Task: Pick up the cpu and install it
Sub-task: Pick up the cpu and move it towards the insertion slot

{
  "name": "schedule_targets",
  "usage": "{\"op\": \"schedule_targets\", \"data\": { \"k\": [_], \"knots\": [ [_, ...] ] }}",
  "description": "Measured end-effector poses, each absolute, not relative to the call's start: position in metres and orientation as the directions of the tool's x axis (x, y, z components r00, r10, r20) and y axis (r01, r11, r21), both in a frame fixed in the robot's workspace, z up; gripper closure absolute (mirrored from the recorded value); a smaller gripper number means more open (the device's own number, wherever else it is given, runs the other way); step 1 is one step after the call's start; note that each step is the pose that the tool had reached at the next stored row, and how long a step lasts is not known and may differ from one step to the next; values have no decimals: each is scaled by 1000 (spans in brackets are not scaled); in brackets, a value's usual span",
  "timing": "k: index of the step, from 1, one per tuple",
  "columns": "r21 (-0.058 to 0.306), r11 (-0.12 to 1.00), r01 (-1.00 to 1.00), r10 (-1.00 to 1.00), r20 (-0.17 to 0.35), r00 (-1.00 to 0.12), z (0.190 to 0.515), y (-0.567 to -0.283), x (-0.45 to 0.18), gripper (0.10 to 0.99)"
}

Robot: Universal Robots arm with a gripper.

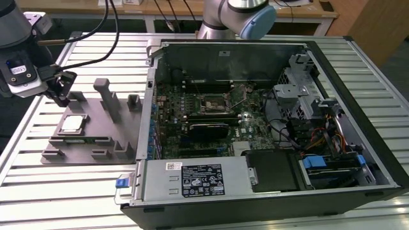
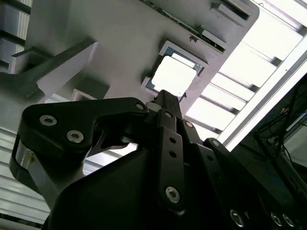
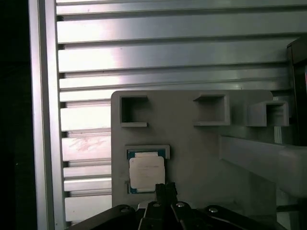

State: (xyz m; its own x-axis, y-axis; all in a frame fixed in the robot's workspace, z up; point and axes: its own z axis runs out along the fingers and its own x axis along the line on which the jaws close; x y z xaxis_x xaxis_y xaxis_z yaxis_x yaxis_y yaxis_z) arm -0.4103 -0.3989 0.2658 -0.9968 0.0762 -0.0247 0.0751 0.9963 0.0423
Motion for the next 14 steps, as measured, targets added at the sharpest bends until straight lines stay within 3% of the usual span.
{"op": "schedule_targets", "data": {
  "k": [14],
  "knots": [
    [42,996,75,76,-23,-997,235,-399,-418,980]
  ]
}}
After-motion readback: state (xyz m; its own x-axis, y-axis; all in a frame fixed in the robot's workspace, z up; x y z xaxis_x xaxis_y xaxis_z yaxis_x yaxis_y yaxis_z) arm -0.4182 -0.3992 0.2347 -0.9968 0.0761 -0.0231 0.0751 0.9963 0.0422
